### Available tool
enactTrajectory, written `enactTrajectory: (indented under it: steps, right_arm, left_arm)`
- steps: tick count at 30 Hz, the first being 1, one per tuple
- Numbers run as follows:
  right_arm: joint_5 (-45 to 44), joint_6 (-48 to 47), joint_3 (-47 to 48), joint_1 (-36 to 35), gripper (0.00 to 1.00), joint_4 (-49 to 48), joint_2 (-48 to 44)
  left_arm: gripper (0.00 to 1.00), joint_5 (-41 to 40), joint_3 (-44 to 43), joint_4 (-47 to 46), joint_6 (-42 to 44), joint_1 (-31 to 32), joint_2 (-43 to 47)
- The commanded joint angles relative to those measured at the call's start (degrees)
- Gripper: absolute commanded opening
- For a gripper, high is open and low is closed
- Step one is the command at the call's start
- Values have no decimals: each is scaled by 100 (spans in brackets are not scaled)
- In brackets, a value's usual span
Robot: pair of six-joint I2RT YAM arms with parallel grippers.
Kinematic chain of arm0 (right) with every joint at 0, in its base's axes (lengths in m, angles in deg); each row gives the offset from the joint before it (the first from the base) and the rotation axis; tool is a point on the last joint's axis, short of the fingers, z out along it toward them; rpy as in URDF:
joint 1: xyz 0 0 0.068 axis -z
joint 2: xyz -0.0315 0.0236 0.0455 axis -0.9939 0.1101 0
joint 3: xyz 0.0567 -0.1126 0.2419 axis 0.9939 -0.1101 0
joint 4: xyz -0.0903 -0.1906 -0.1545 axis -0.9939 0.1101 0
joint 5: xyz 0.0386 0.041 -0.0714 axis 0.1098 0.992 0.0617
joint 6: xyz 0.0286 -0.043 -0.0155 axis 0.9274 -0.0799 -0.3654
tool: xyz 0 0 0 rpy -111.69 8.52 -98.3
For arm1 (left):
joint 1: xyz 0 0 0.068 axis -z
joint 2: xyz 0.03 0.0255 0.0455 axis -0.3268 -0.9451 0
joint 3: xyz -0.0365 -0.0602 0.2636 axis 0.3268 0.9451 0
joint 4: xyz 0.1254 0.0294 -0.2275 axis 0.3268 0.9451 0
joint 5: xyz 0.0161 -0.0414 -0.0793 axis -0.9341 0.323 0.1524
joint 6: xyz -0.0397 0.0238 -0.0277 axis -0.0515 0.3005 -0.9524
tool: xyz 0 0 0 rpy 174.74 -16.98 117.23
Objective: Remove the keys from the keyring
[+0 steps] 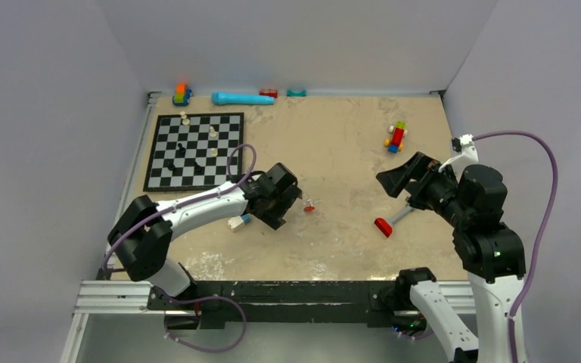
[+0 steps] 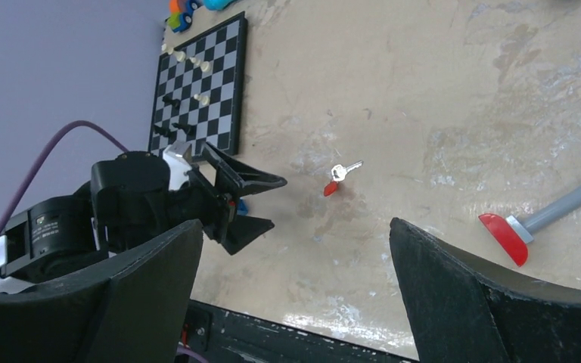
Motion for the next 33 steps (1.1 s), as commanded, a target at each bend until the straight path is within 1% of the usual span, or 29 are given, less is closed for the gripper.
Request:
enactTrajectory:
  steps: [1, 4, 10, 13, 17, 21, 23, 27, 33]
  right_arm:
    - [27, -34, 151, -20, 98, 195, -90]
    - [3, -68, 175, -20, 98, 258, -75]
    - [-65, -153, 246, -20, 98, 333, 0]
    - [-67, -194, 266, -24, 98, 334, 66]
    - [-58, -220, 277, -20, 98, 304, 126]
    - [-49, -236, 267, -20, 98, 240, 172]
    - [-42, -245, 260, -22, 98, 203, 195]
    - [7, -251, 246, -23, 98, 147, 233]
    - [17, -279, 239, -20, 98, 115, 236]
  left_arm:
    - [86, -230, -367, -518, -904, 45, -398]
    - [81, -126, -596, -553, -997, 75, -749]
    - [77, -6, -974, -514, -977, 208, -1270]
    - [71, 86, -1024, -570, -939, 221, -1460]
    - [61, 163, -1123, -485, -886, 214, -1592]
    - [60, 192, -1368, -81, -802, 219, -1719]
    - [59, 226, -1382, -165, -773, 219, -1784]
    - [50, 313, -1455, -233, -716, 216, -1956]
    - [45, 298, -1649, 207, -608, 207, -1984]
